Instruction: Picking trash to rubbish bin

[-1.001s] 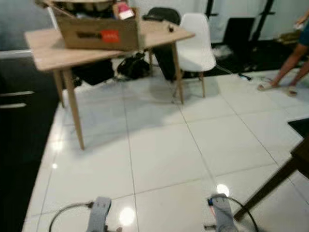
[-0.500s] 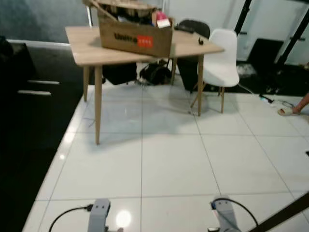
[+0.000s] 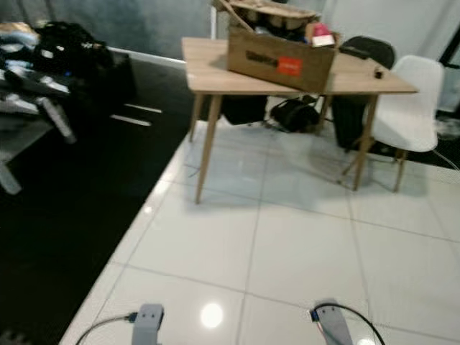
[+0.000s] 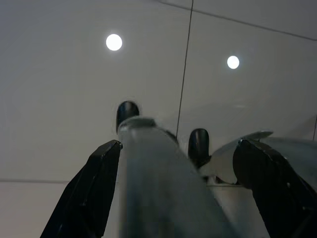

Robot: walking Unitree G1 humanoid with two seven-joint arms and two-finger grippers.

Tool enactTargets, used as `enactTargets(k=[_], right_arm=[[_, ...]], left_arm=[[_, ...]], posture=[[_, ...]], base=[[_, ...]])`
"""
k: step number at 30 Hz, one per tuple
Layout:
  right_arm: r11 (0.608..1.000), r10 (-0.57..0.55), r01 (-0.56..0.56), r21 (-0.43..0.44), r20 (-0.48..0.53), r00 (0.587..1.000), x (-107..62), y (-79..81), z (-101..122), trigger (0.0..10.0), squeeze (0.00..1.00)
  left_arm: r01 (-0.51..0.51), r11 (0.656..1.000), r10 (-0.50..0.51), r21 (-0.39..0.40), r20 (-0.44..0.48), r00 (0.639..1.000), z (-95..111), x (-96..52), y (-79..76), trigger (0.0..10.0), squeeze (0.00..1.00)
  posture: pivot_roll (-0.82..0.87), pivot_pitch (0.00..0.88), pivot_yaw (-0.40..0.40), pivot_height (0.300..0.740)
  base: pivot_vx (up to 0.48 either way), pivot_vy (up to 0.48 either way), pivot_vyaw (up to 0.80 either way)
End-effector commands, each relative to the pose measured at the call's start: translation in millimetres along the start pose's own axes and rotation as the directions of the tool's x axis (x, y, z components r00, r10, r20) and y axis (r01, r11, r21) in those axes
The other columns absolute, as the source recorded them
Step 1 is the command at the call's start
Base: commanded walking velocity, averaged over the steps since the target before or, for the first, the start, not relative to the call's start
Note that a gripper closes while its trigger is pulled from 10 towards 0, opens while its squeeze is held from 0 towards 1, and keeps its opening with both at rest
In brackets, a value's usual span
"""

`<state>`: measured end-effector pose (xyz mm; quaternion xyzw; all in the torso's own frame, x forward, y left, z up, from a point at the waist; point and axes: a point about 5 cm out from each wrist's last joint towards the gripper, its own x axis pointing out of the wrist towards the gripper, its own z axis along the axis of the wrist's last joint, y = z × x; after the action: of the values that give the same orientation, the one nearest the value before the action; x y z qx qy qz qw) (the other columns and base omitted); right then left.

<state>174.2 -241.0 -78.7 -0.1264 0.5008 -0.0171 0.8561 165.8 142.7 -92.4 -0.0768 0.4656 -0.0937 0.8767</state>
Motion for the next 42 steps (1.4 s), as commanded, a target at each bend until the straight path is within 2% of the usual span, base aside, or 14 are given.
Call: enactTargets(k=[1, 11, 25, 34, 42], right_arm=[[1.0, -0.003, 0.003, 0.004, -0.008, 1.0, -0.3, 0.4, -3, 10.0, 0.0], [1.0, -0.001, 0.001, 0.0, -0.009, 1.0, -0.1, 4.3, -4, 10.0, 0.0], [1.0, 0.002, -0.002, -0.008, -0.012, 1.0, -0.1, 5.5, -4, 10.0, 0.0], [1.0, -0.012, 0.013, 0.021, -0.021, 1.0, -0.3, 3.3, -6, 10.0, 0.0], [0.999, -0.022, 0.023, 0.028, -0.036, 0.999, -0.5, 2.4, -8, 10.0, 0.0]], left_arm=[[0.005, 1.0, -0.004, 0.001, -0.016, 1.0, -4, -0.8, 0.0, 10.0, 0.0], [0.041, 0.999, -0.041, 0.014, 0.004, 0.999, 2, -0.4, 0.3, 10.0, 0.0], [0.047, 0.999, -0.047, 0.012, 0.014, 0.999, 4, -0.8, 2.5, 10.0, 0.0], [0.042, 0.999, -0.042, 0.0, 0.021, 0.999, 4, -1.8, 5.3, 10.0, 0.0], [0.023, 1.0, -0.023, -0.018, 0.026, 0.999, 4, -3.9, 12.3, 10.0, 0.0]], posture=[[0.08, 0.045, -0.117, 0.74], [0.08, 0.032, -0.104, 0.74], [0.08, 0.035, -0.097, 0.74], [0.08, 0.041, -0.091, 0.74], [0.08, 0.047, -0.092, 0.74]], base=[[0.0, 0.0, 0.0], [0.0, 0.0, 0.0], [0.306, 0.0, 0.0], [0.348, 0.0, 0.0], [0.347, 0.0, 0.0]])
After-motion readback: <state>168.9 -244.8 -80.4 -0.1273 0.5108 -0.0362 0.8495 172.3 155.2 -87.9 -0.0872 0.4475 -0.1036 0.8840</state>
